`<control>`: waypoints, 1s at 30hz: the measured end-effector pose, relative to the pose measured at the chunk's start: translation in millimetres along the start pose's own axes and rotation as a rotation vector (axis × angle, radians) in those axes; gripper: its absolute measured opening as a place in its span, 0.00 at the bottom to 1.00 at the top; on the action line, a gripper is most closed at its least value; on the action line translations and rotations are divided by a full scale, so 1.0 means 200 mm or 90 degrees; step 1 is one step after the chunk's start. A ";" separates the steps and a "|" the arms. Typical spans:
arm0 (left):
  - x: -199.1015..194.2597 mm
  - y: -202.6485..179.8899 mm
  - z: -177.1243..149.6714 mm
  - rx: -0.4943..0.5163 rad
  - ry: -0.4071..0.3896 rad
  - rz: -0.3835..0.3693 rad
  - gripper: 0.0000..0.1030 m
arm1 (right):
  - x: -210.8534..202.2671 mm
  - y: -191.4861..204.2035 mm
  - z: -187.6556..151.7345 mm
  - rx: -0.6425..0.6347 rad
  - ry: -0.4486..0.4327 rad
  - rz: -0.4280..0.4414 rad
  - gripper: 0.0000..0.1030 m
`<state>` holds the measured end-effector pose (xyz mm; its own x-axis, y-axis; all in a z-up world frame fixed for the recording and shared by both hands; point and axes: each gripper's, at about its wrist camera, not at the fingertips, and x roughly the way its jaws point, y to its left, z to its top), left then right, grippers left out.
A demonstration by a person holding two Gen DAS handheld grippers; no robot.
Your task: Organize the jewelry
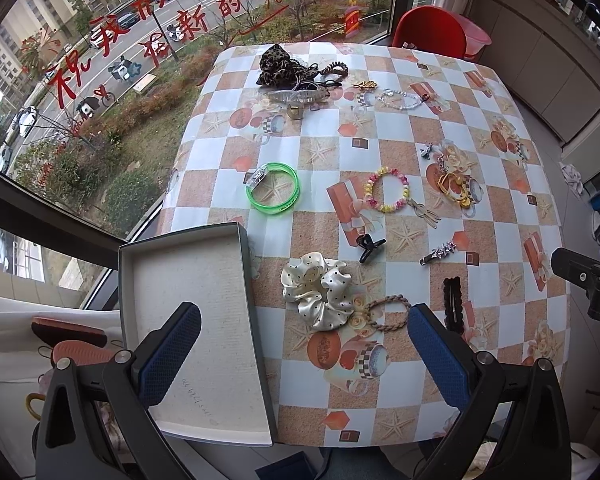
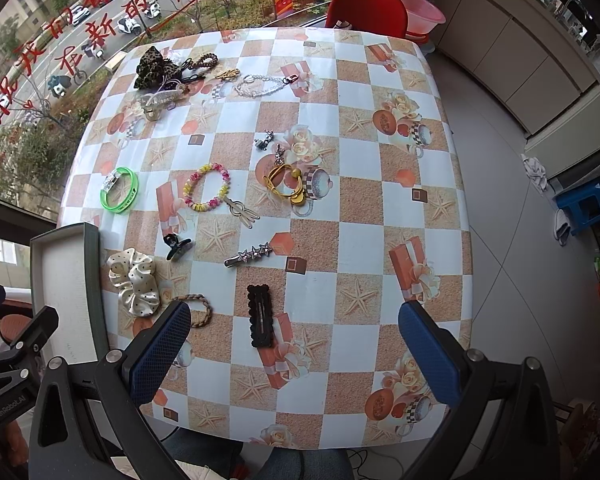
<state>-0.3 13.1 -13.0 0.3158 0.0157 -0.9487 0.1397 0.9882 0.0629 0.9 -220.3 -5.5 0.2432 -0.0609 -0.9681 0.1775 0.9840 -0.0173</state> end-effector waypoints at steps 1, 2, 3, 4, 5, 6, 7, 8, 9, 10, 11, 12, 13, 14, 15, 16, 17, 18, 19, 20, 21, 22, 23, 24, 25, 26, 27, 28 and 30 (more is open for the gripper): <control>0.00 0.00 0.00 0.000 0.000 0.000 1.00 | 0.00 0.00 0.00 0.000 0.000 0.000 1.00; 0.00 0.00 0.01 0.000 0.000 0.000 1.00 | 0.00 0.00 0.00 0.000 0.000 0.000 1.00; 0.00 0.00 0.00 0.000 0.001 -0.001 1.00 | 0.00 0.00 0.00 0.000 0.001 0.000 1.00; 0.00 0.00 0.00 0.000 0.001 -0.001 1.00 | 0.00 0.00 0.00 0.000 0.001 0.000 1.00; 0.00 0.01 -0.01 0.000 0.002 -0.001 1.00 | 0.00 0.00 0.00 0.000 0.001 0.000 1.00; 0.01 0.01 -0.02 0.000 0.003 -0.001 1.00 | 0.00 0.00 0.01 0.000 0.002 0.000 1.00; 0.01 0.03 -0.04 -0.001 0.004 -0.001 1.00 | 0.00 0.00 0.01 0.000 0.002 0.001 1.00; 0.02 0.05 -0.05 -0.002 0.005 -0.002 1.00 | 0.00 -0.01 0.01 0.000 0.002 0.001 1.00; 0.02 0.05 -0.06 -0.002 0.006 -0.002 1.00 | 0.00 0.00 0.01 0.000 0.002 0.001 1.00; 0.02 0.06 -0.06 -0.001 0.008 -0.002 1.00 | 0.01 0.00 0.01 0.000 0.003 0.001 1.00; 0.03 0.06 -0.07 -0.001 0.010 -0.002 1.00 | 0.01 0.00 0.01 0.000 0.004 0.002 1.00; 0.03 0.07 -0.08 0.000 0.013 -0.002 1.00 | 0.01 0.00 0.01 0.000 0.004 0.002 1.00; 0.03 0.07 -0.08 0.000 0.016 -0.003 1.00 | 0.02 0.00 0.01 0.001 0.005 0.002 1.00; 0.02 0.06 -0.06 0.000 0.019 -0.002 1.00 | 0.02 0.00 0.00 0.001 0.006 0.002 1.00; 0.02 0.05 -0.05 0.001 0.023 -0.002 1.00 | 0.03 0.00 -0.01 0.002 0.007 0.002 1.00; 0.02 0.05 -0.06 0.002 0.024 -0.002 1.00 | 0.03 0.01 -0.04 0.002 0.009 0.003 1.00; 0.02 0.05 -0.05 0.002 0.027 -0.001 1.00 | 0.04 0.01 -0.05 0.003 0.010 0.003 1.00; 0.03 0.03 -0.03 0.003 0.030 -0.001 1.00 | 0.05 0.01 -0.06 0.004 0.012 0.004 1.00; 0.03 0.04 -0.03 0.003 0.032 -0.001 1.00 | 0.05 0.01 -0.05 0.005 0.014 0.004 1.00; 0.04 0.02 -0.01 0.004 0.035 0.000 1.00 | 0.05 0.01 -0.06 0.005 0.016 0.005 1.00; 0.04 0.02 -0.01 0.004 0.037 -0.001 1.00 | 0.04 0.00 -0.05 0.007 0.019 0.005 1.00; 0.04 0.02 -0.01 0.005 0.039 -0.002 1.00 | 0.04 0.00 -0.05 0.008 0.021 0.005 1.00; 0.05 0.01 0.00 0.005 0.042 -0.002 1.00 | 0.04 -0.01 -0.05 0.009 0.024 0.006 1.00; 0.05 0.01 0.00 0.006 0.044 -0.002 1.00 | 0.04 -0.01 -0.03 0.010 0.028 0.006 1.00; 0.06 0.01 0.00 0.008 0.046 -0.004 1.00 | 0.05 -0.02 -0.02 0.010 0.031 0.006 1.00; 0.07 0.00 0.00 0.009 0.048 -0.005 1.00 | 0.05 -0.01 -0.04 0.010 0.032 0.007 1.00; 0.07 0.00 -0.01 0.010 0.050 -0.007 1.00 | 0.07 -0.02 -0.01 0.009 0.037 0.008 1.00; 0.08 0.00 -0.01 0.011 0.053 -0.009 1.00 | 0.08 -0.02 -0.01 0.009 0.040 0.009 1.00; 0.10 0.00 -0.01 0.013 0.059 -0.011 1.00 | 0.09 -0.02 -0.02 0.008 0.047 0.010 1.00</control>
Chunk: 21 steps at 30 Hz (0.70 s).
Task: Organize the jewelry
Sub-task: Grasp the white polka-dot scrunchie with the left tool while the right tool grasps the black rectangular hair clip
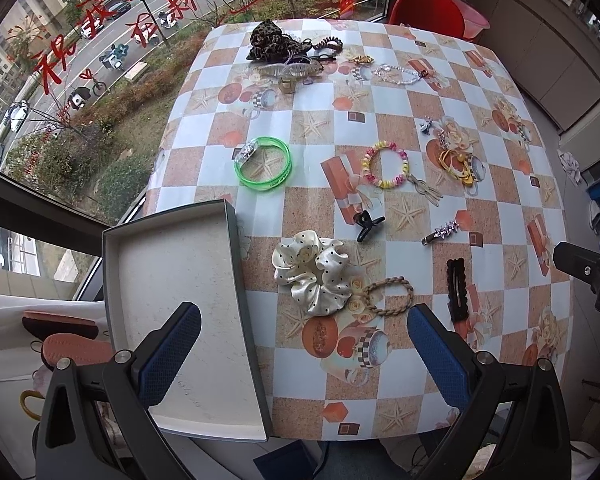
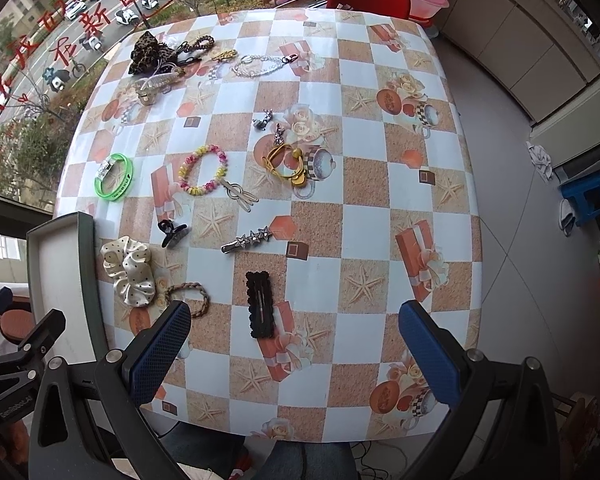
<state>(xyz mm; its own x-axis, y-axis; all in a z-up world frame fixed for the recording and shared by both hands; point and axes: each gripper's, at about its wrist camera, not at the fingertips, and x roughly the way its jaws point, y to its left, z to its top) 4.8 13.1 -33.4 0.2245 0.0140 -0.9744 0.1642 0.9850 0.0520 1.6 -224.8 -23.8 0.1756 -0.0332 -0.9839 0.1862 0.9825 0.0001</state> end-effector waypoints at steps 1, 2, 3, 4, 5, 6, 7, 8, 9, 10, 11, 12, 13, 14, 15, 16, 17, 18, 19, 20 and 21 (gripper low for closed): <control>0.01 0.00 0.00 0.002 0.002 -0.001 1.00 | 0.01 0.00 0.00 0.000 0.003 0.001 1.00; 0.02 -0.01 0.00 0.005 0.003 -0.002 1.00 | 0.02 0.00 -0.01 0.000 0.006 0.002 1.00; 0.03 -0.01 0.00 0.007 0.004 -0.002 1.00 | 0.03 0.00 -0.01 0.001 0.010 0.004 1.00; 0.04 -0.01 0.00 0.010 0.004 -0.002 1.00 | 0.05 -0.01 0.00 0.002 0.015 0.007 1.00; 0.06 -0.01 0.00 0.011 0.004 -0.003 1.00 | 0.06 -0.01 -0.01 0.003 0.018 0.008 1.00; 0.07 -0.01 -0.01 0.010 0.003 -0.005 1.00 | 0.07 -0.01 -0.01 0.004 0.022 0.009 1.00; 0.09 -0.01 -0.01 0.007 0.001 -0.009 1.00 | 0.09 -0.01 -0.01 0.005 0.025 0.012 1.00; 0.10 -0.01 -0.01 0.005 0.000 -0.012 1.00 | 0.11 -0.02 -0.02 0.008 0.028 0.015 1.00; 0.12 0.00 -0.01 0.003 -0.001 -0.017 1.00 | 0.13 -0.02 -0.02 0.010 0.031 0.020 1.00; 0.15 0.00 -0.01 0.001 0.000 -0.025 1.00 | 0.15 -0.03 -0.02 0.015 0.036 0.027 1.00; 0.18 0.00 -0.01 0.001 0.000 -0.036 1.00 | 0.17 -0.03 -0.03 0.020 0.041 0.035 1.00; 0.20 0.00 -0.02 0.001 0.002 -0.044 1.00 | 0.20 -0.04 -0.03 0.024 0.046 0.039 1.00; 0.23 0.00 -0.02 0.002 0.003 -0.048 1.00 | 0.22 -0.04 -0.04 0.028 0.052 0.042 1.00; 0.25 -0.01 -0.02 0.006 0.003 -0.048 1.00 | 0.25 -0.05 -0.05 0.032 0.057 0.044 1.00; 0.28 -0.01 -0.02 0.012 0.004 -0.050 1.00 | 0.28 -0.05 -0.05 0.034 0.062 0.047 1.00; 0.30 -0.02 -0.01 0.018 0.006 -0.052 1.00 | 0.31 -0.05 -0.06 0.035 0.065 0.049 1.00; 0.33 -0.03 -0.01 0.026 0.006 -0.054 1.00 | 0.35 -0.05 -0.07 0.036 0.070 0.049 1.00; 0.35 -0.05 -0.01 0.033 0.004 -0.056 1.00 | 0.38 -0.05 -0.07 0.034 0.074 0.047 1.00; 0.38 -0.06 0.00 0.041 0.003 -0.059 1.00 | 0.41 -0.05 -0.08 0.031 0.079 0.044 1.00; 0.41 -0.07 0.00 0.045 0.004 -0.060 1.00 | 0.45 -0.04 -0.09 0.027 0.085 0.042 0.97; 0.44 -0.08 0.01 0.050 0.007 -0.060 1.00 | 0.48 -0.03 -0.10 0.022 0.090 0.041 0.95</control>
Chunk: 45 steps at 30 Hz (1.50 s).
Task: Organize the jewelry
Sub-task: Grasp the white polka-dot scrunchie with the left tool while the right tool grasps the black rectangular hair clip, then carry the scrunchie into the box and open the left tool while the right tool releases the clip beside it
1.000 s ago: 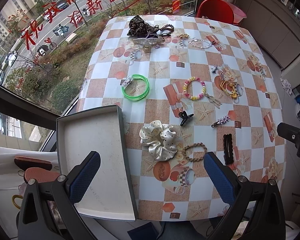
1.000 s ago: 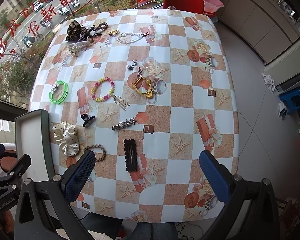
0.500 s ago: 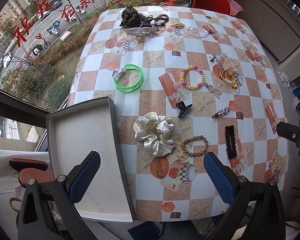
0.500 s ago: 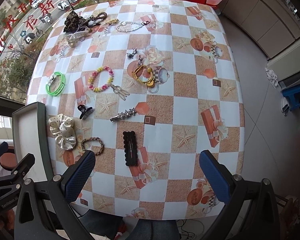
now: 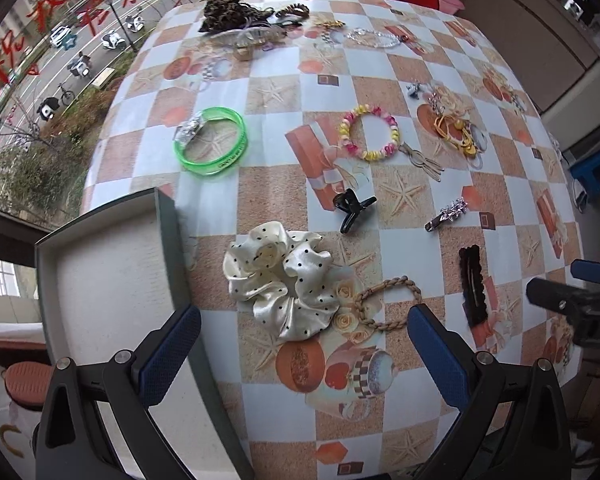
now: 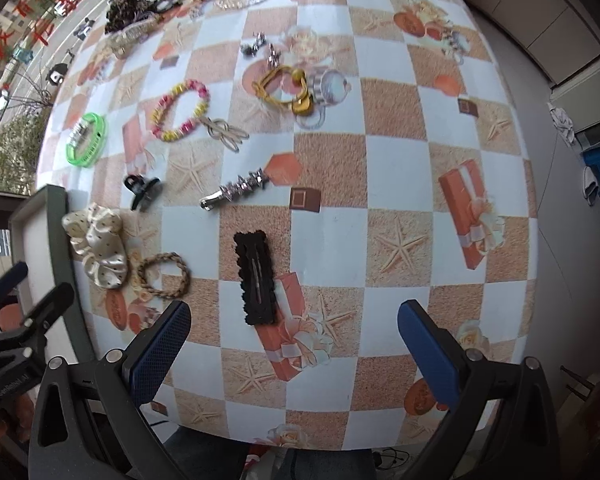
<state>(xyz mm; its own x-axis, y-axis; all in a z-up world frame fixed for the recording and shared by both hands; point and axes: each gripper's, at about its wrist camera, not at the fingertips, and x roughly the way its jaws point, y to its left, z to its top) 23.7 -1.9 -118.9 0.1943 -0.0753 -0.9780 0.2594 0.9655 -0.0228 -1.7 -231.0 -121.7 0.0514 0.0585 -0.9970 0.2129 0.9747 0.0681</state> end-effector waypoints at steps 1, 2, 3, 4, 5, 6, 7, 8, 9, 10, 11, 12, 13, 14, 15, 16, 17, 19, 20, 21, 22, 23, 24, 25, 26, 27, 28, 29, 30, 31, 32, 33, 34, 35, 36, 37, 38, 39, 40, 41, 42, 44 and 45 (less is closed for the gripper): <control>0.03 0.00 0.00 0.003 0.003 -0.001 1.00 | 0.03 0.00 0.00 -0.005 0.004 0.000 0.93; 0.06 -0.01 0.01 0.006 0.007 -0.002 1.00 | 0.07 0.01 0.00 -0.010 0.008 0.000 0.93; 0.08 -0.01 0.02 0.007 0.011 -0.002 1.00 | 0.09 0.02 -0.01 -0.013 0.009 0.000 0.93; 0.12 -0.02 0.03 0.010 0.016 0.001 1.00 | 0.12 0.03 -0.01 -0.015 0.010 -0.001 0.92; 0.14 -0.02 0.04 0.012 0.019 0.002 1.00 | 0.15 0.03 -0.01 -0.016 0.009 -0.003 0.92; 0.17 -0.02 0.04 0.014 0.021 0.002 1.00 | 0.17 0.04 0.00 -0.017 0.008 -0.005 0.91; 0.19 -0.03 0.05 0.015 0.023 0.002 1.00 | 0.20 0.05 0.00 -0.021 0.008 -0.005 0.91; 0.21 -0.03 0.05 0.015 0.024 0.000 1.00 | 0.22 0.06 0.00 -0.023 0.009 -0.005 0.91; 0.24 -0.03 0.05 0.014 0.028 0.001 1.00 | 0.25 0.07 0.01 -0.024 0.009 -0.005 0.91; 0.27 -0.02 0.06 0.013 0.032 0.006 1.00 | 0.27 0.08 0.01 -0.024 0.009 -0.006 0.90; 0.29 -0.02 0.05 0.011 0.036 0.010 1.00 | 0.30 0.09 0.02 -0.025 0.011 -0.007 0.88; 0.31 -0.02 0.05 0.009 0.040 0.016 1.00 | 0.32 0.10 0.02 -0.026 0.012 -0.007 0.88; 0.33 -0.02 0.06 0.007 0.043 0.019 1.00 | 0.34 0.11 0.02 -0.028 0.012 -0.008 0.86; 0.35 -0.01 0.06 0.005 0.045 0.022 1.00 | 0.36 0.12 0.03 -0.031 0.012 -0.011 0.84; 0.36 -0.01 0.06 0.003 0.047 0.023 1.00 | 0.38 0.13 0.03 -0.034 0.014 -0.013 0.83; 0.38 -0.01 0.06 0.001 0.050 0.022 1.00 | 0.40 0.14 0.02 -0.036 0.015 -0.017 0.82; 0.40 0.00 0.06 -0.001 0.054 0.022 1.00 | 0.40 0.16 0.02 -0.043 0.003 -0.030 0.82; 0.43 0.01 0.06 -0.006 0.062 0.017 1.00 | 0.41 0.18 0.02 -0.053 -0.002 -0.045 0.82; 0.44 0.01 0.06 -0.008 0.065 0.014 0.97 | 0.41 0.19 0.02 -0.056 -0.005 -0.051 0.82; 0.44 0.02 0.07 -0.010 0.066 0.011 0.96 | 0.42 0.19 0.02 -0.055 -0.009 -0.051 0.82; 0.45 0.03 0.07 -0.013 0.065 0.009 0.95 | 0.42 0.21 0.01 -0.054 -0.011 -0.051 0.81; 0.45 0.03 0.08 -0.014 0.063 0.008 0.92 | 0.42 0.22 0.01 -0.055 -0.013 -0.051 0.79; 0.45 0.03 0.08 -0.013 0.061 0.012 0.87 | 0.42 0.24 -0.01 -0.057 -0.015 -0.050 0.78; 0.44 0.04 0.08 -0.012 0.059 0.009 0.84 | 0.42 0.25 -0.01 -0.060 -0.018 -0.050 0.74; 0.44 0.05 0.08 -0.011 0.057 0.008 0.80 | 0.42 0.26 -0.01 -0.063 -0.022 -0.049 0.67; 0.43 0.05 0.09 -0.009 0.053 0.008 0.75 | 0.41 0.26 -0.01 -0.064 -0.024 -0.048 0.64; 0.43 0.06 0.07 -0.009 0.051 0.005 0.69 | 0.40 0.27 0.00 -0.064 -0.026 -0.048 0.56; 0.43 0.06 0.07 -0.010 0.049 0.002 0.66 | 0.40 0.28 0.00 -0.063 -0.028 -0.046 0.47; 0.42 0.06 0.07 -0.010 0.048 0.003 0.60 | 0.39 0.28 0.00 -0.062 -0.029 -0.044 0.42; 0.42 0.06 0.07 -0.011 0.047 0.002 0.52 | 0.38 0.28 0.01 -0.061 -0.031 -0.043 0.30; 0.41 0.06 0.07 -0.015 0.047 0.000 0.47 | 0.37 0.26 0.02 -0.058 -0.028 -0.038 0.30; 0.41 0.07 0.07 -0.018 0.046 -0.005 0.36 | 0.36 0.26 0.03 -0.056 -0.028 -0.035 0.30; 0.40 0.07 0.07 -0.023 0.046 -0.011 0.29 | 0.36 0.27 0.03 -0.057 -0.027 -0.035 0.30; 0.38 0.05 0.09 -0.026 0.046 -0.016 0.27 | 0.34 0.26 0.06 -0.057 -0.025 -0.035 0.30; 0.37 0.05 0.09 -0.028 0.045 -0.024 0.25 | 0.33 0.25 0.09 -0.055 -0.023 -0.034 0.30; 0.36 0.04 0.08 -0.029 0.042 -0.029 0.25 | 0.33 0.22 0.09 -0.051 -0.022 -0.030 0.30; 0.35 0.03 0.08 -0.028 0.038 -0.035 0.23 | 0.33 0.21 0.09 -0.042 -0.020 -0.022 0.30; 0.33 0.02 0.09 -0.027 0.036 -0.039 0.19 | 0.32 0.19 0.10 -0.033 -0.018 -0.013 0.30; 0.31 0.01 0.08 -0.027 0.034 -0.041 0.19 | 0.30 0.16 0.07 -0.027 -0.018 -0.008 0.30; 0.28 -0.01 0.07 -0.027 0.028 -0.043 0.19 | 0.29 0.14 0.08 -0.020 -0.018 -0.002 0.30; 0.26 -0.02 0.07 -0.028 0.022 -0.046 0.19 | 0.27 0.12 0.09 -0.014 -0.019 0.007 0.30; 0.21 0.01 0.03 -0.032 0.009 -0.052 0.19 | 0.24 0.09 0.12 -0.007 -0.022 0.021 0.30; 0.18 0.02 0.02 -0.035 0.003 -0.056 0.19 | 0.22 0.08 0.12 -0.006 -0.024 0.025 0.30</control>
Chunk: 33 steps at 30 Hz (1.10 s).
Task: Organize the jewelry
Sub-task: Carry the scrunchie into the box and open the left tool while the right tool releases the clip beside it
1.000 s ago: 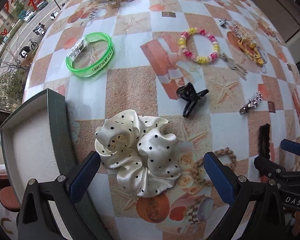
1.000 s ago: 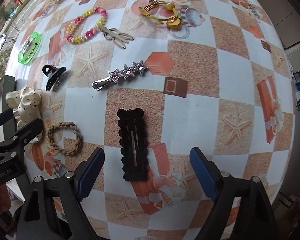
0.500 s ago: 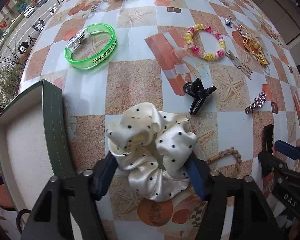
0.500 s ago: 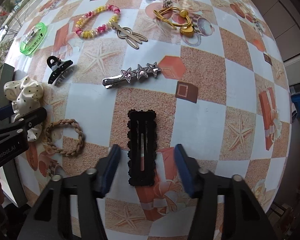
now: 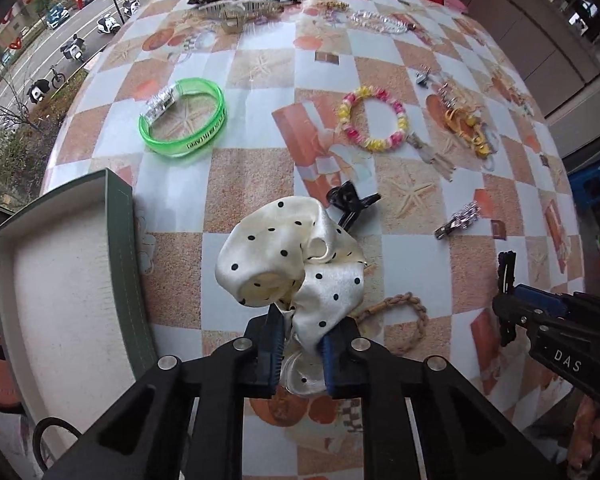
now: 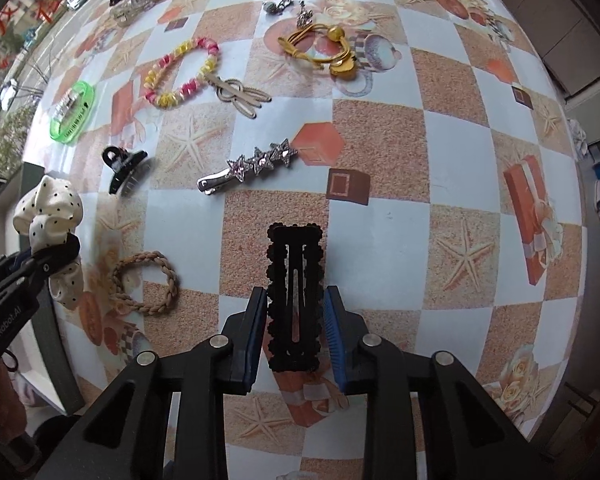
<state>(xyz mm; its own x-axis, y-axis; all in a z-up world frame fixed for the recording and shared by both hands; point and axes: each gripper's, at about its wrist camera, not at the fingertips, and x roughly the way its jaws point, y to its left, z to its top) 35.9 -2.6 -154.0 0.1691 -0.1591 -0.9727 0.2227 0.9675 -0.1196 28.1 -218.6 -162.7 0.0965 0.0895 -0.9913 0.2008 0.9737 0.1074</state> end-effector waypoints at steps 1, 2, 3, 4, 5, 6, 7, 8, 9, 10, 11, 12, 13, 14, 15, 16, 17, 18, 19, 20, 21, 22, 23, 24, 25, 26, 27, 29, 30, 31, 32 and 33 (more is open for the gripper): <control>-0.03 0.00 0.01 -0.004 -0.007 -0.004 0.19 | -0.03 -0.01 0.01 0.001 -0.003 0.005 0.30; -0.05 0.00 -0.02 -0.007 -0.013 -0.006 0.19 | -0.05 -0.01 0.03 0.001 -0.007 0.011 0.30; -0.08 0.00 -0.02 -0.011 -0.020 -0.010 0.19 | -0.08 0.00 0.03 0.001 -0.011 0.016 0.30; -0.10 0.01 -0.02 -0.014 -0.027 -0.013 0.19 | -0.10 0.00 0.05 0.000 -0.015 0.021 0.30; -0.14 0.02 -0.03 -0.018 -0.035 -0.015 0.19 | -0.12 0.00 0.08 -0.002 -0.020 0.028 0.30; -0.18 0.04 -0.04 -0.021 -0.043 -0.017 0.19 | -0.15 0.01 0.10 -0.005 -0.025 0.034 0.30; -0.22 0.07 -0.06 -0.024 -0.051 -0.019 0.19 | -0.16 0.03 0.06 -0.007 -0.030 0.038 0.30; -0.25 0.09 -0.06 -0.029 -0.059 -0.020 0.19 | -0.19 0.05 0.06 -0.011 -0.035 0.045 0.30; -0.28 0.10 -0.06 -0.034 -0.067 -0.022 0.19 | -0.23 0.07 0.06 -0.016 -0.041 0.053 0.30; -0.32 0.13 -0.07 -0.042 -0.076 -0.024 0.19 | -0.26 0.08 -0.03 -0.022 -0.046 0.058 0.30; -0.36 0.15 -0.07 -0.050 -0.085 -0.025 0.19 | -0.29 0.11 -0.03 -0.031 -0.053 0.065 0.30; -0.39 0.18 -0.07 -0.059 -0.093 -0.026 0.19 | -0.30 0.14 -0.06 -0.039 -0.059 0.070 0.30; -0.42 0.21 -0.07 -0.069 -0.101 -0.027 0.19 | -0.33 0.17 -0.03 -0.049 -0.064 0.078 0.30; -0.46 0.24 -0.08 -0.080 -0.110 -0.028 0.19 | -0.32 0.23 -0.02 -0.057 -0.069 0.083 0.30; -0.49 0.27 -0.08 -0.089 -0.119 -0.027 0.19 | -0.33 0.28 -0.02 -0.065 -0.073 0.089 0.30; -0.52 0.30 -0.09 -0.097 -0.126 -0.025 0.19 | -0.35 0.33 -0.01 -0.074 -0.077 0.096 0.30; -0.54 0.33 -0.09 -0.106 -0.133 -0.021 0.19 | -0.37 0.37 0.02 -0.086 -0.081 0.105 0.30; -0.57 0.36 -0.10 -0.114 -0.140 -0.017 0.19 | -0.39 0.40 0.02 -0.095 -0.083 0.113 0.30; -0.60 0.41 -0.10 -0.124 -0.148 -0.011 0.19 | -0.41 0.43 0.01 -0.103 -0.085 0.119 0.30; -0.62 0.44 -0.11 -0.133 -0.153 -0.007 0.19 | -0.42 0.48 0.03 -0.115 -0.087 0.128 0.30; -0.64 0.48 -0.12 -0.143 -0.158 -0.004 0.19 | -0.43 0.53 0.05 -0.128 -0.088 0.137 0.30; -0.65 0.52 -0.12 -0.154 -0.161 -0.001 0.19 | -0.43 0.58 0.05 -0.138 -0.089 0.142 0.30; -0.66 0.57 -0.13 -0.165 -0.164 0.004 0.19 | -0.43 0.64 0.06 -0.153 -0.090 0.150 0.30; -0.67 0.61 -0.14 -0.173 -0.166 0.008 0.19 | -0.43 0.69 0.07 -0.165 -0.089 0.157 0.30; -0.67 0.66 -0.15 -0.184 -0.168 0.013 0.19 | -0.43 0.74 0.08 -0.177 -0.087 0.165 0.30; -0.67 0.69 -0.16 -0.192 -0.169 0.017 0.19 | -0.42 0.81 0.09 -0.189 -0.085 0.174 0.30; -0.67 0.74 -0.17 -0.203 -0.169 0.021 0.19 | -0.41 0.86 0.10 -0.200 -0.083 0.180 0.30; -0.64 0.81 -0.20 -0.222 -0.166 0.028 0.19 | -0.38 0.98 0.11 -0.223 -0.076 0.189 0.30; -0.62 0.85 -0.20 -0.231 -0.163 0.034 0.19 | -0.36 1.04 0.11 -0.234 -0.072 0.196 0.30; -0.60 0.89 -0.21 -0.239 -0.159 0.039 0.19 | -0.35 1.08 0.11 -0.242 -0.069 0.202 0.30; -0.57 0.92 -0.22 -0.245 -0.155 0.044 0.19 | -0.33 1.14 0.12 -0.253 -0.064 0.209 0.30; -0.55 0.95 -0.22 -0.250 -0.151 0.051 0.19 | -0.31 1.19 0.12 -0.262 -0.059 0.213 0.30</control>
<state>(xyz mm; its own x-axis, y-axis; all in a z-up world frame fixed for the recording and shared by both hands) 16.4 206.7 -79.0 0.3967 -0.0777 -0.9147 -0.1727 0.9723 -0.1575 92.8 3.3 -74.8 0.1791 0.4086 -0.8950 -0.2530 0.8982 0.3595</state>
